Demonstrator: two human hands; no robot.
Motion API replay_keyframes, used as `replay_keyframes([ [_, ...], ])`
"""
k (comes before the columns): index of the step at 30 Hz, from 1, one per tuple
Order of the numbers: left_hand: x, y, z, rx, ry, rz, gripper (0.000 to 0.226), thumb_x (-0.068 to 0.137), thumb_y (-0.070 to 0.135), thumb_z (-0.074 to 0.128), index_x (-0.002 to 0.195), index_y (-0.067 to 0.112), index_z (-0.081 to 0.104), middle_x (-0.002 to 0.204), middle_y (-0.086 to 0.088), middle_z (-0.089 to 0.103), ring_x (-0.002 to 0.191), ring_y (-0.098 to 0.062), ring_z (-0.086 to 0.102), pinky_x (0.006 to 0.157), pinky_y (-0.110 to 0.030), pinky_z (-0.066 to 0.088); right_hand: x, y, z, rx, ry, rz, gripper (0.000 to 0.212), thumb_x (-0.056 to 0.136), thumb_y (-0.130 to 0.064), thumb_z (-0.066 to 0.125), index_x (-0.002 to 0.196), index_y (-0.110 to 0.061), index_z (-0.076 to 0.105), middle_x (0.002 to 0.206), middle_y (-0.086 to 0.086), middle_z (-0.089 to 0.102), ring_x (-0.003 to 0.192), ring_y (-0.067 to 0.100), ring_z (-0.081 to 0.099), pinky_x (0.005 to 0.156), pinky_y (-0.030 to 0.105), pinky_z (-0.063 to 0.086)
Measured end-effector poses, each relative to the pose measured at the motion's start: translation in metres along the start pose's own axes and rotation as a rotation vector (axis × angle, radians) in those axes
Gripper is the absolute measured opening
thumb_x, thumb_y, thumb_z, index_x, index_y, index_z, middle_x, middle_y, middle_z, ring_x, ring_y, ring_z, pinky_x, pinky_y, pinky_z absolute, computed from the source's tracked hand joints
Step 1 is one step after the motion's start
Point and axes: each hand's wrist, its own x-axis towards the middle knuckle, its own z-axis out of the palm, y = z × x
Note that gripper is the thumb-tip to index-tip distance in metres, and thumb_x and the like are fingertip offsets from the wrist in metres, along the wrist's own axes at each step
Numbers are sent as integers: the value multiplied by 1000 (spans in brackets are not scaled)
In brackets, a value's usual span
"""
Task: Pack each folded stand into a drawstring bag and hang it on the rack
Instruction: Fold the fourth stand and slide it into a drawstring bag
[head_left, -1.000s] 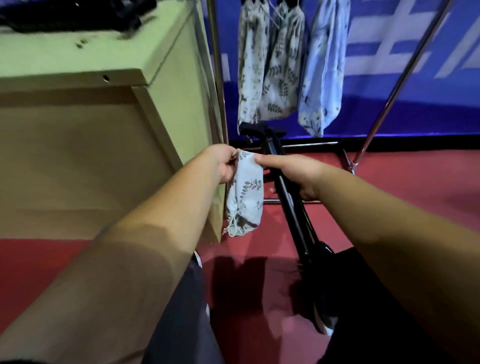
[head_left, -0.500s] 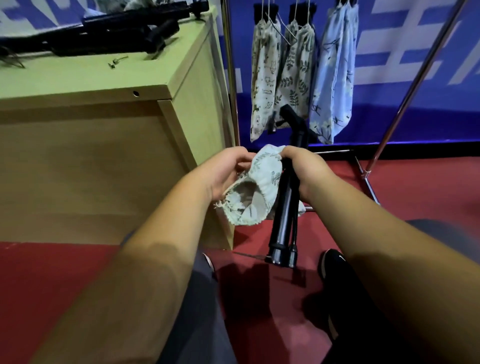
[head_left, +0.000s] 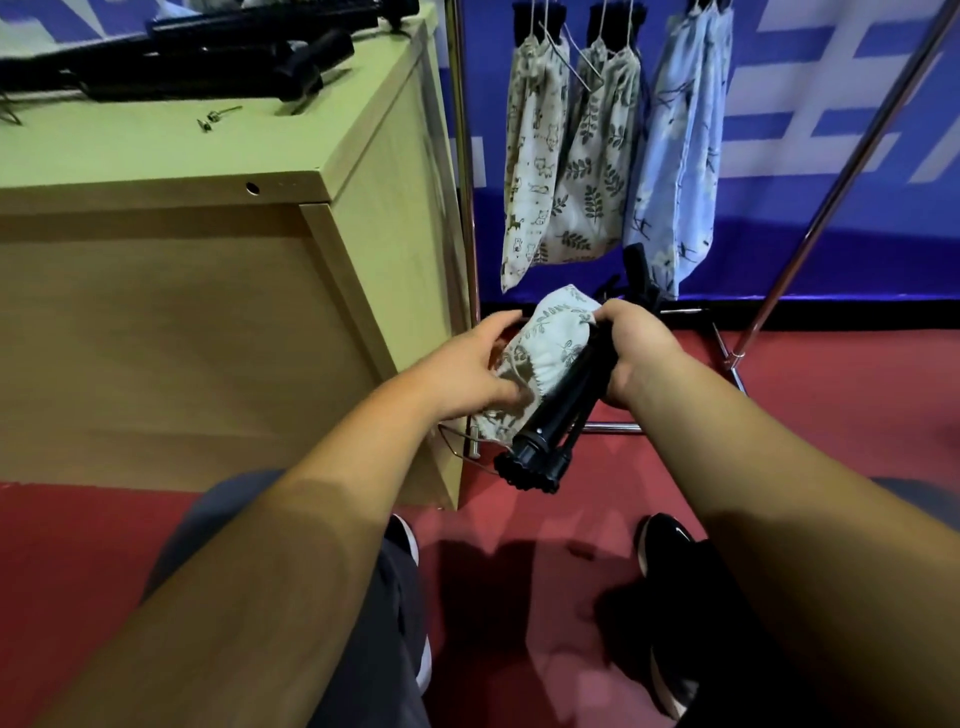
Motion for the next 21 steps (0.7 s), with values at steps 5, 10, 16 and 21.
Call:
replay_keyframes([
  [5, 8, 8, 5, 155, 309, 259, 76, 92, 1, 58, 149, 49, 52, 125, 4, 59, 96, -16, 66, 86, -27, 54, 9, 3, -4, -32, -26, 14, 17, 97, -12, 50, 86, -11, 63, 59, 2, 64, 45, 13, 60, 47, 22, 55],
  [10, 10, 16, 9, 90, 416, 349, 57, 89, -5, 50, 118, 36, 77, 119, 11, 66, 112, -5, 62, 99, -17, 46, 9, 7, -9, -117, -65, 30, 20, 102, -13, 52, 84, -10, 59, 53, 4, 57, 37, 15, 56, 41, 20, 50],
  [16, 27, 12, 17, -135, 434, -63, 37, 89, 7, 53, 87, 30, 81, 84, -4, 78, 74, -26, 77, 68, -40, 66, 5, 9, -11, -294, -37, -163, 11, 89, -17, 73, 95, -9, 67, 75, 9, 59, 44, 20, 58, 47, 27, 50],
  [21, 35, 21, 17, -664, 279, -250, 23, 98, 5, 56, 108, -3, 74, 85, -15, 77, 69, -24, 75, 64, -31, 63, -15, 12, -5, -460, -263, -188, 10, 89, -16, 74, 95, -8, 72, 76, 10, 67, 49, 21, 60, 48, 28, 49],
])
